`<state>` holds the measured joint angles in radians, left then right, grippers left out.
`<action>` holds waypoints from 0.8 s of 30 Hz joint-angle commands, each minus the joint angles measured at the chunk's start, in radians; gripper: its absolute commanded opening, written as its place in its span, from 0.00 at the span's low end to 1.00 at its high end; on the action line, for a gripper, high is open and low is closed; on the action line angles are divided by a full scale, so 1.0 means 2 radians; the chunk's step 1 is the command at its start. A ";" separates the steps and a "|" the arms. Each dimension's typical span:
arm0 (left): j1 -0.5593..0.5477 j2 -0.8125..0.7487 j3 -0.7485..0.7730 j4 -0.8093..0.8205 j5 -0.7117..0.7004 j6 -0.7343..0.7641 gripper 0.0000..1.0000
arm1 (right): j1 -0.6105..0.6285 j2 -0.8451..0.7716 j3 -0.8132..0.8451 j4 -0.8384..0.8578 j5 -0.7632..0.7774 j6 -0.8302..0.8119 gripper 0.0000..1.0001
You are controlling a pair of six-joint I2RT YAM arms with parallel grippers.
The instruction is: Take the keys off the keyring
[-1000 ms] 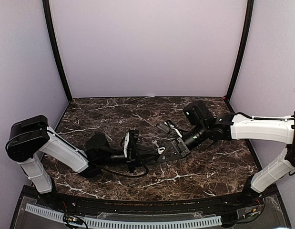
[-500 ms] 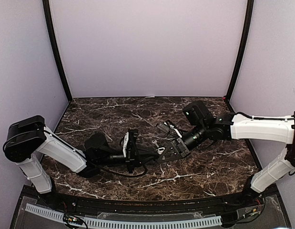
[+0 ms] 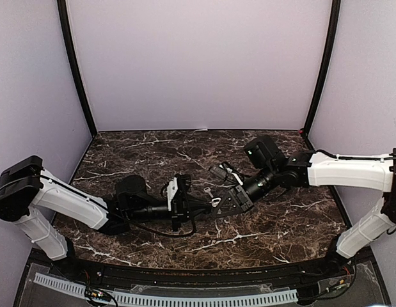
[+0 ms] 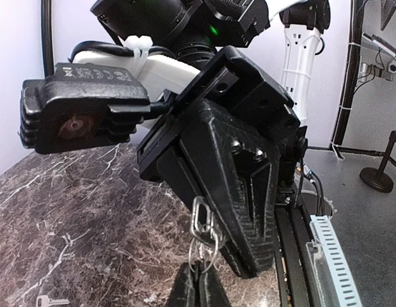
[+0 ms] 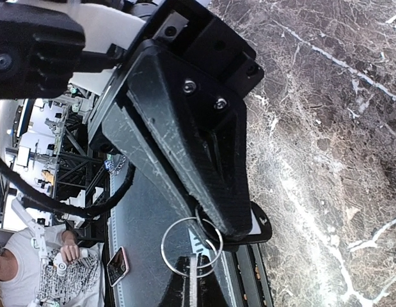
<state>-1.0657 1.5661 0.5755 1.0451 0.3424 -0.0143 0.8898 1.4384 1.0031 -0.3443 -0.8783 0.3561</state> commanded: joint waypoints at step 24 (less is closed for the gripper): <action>0.001 -0.016 0.041 -0.218 -0.107 0.042 0.00 | 0.013 0.025 0.034 -0.021 0.016 -0.022 0.00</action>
<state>-1.0718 1.5520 0.6998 0.6548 0.2176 0.0628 0.8986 1.5093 1.0267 -0.4061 -0.8112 0.3374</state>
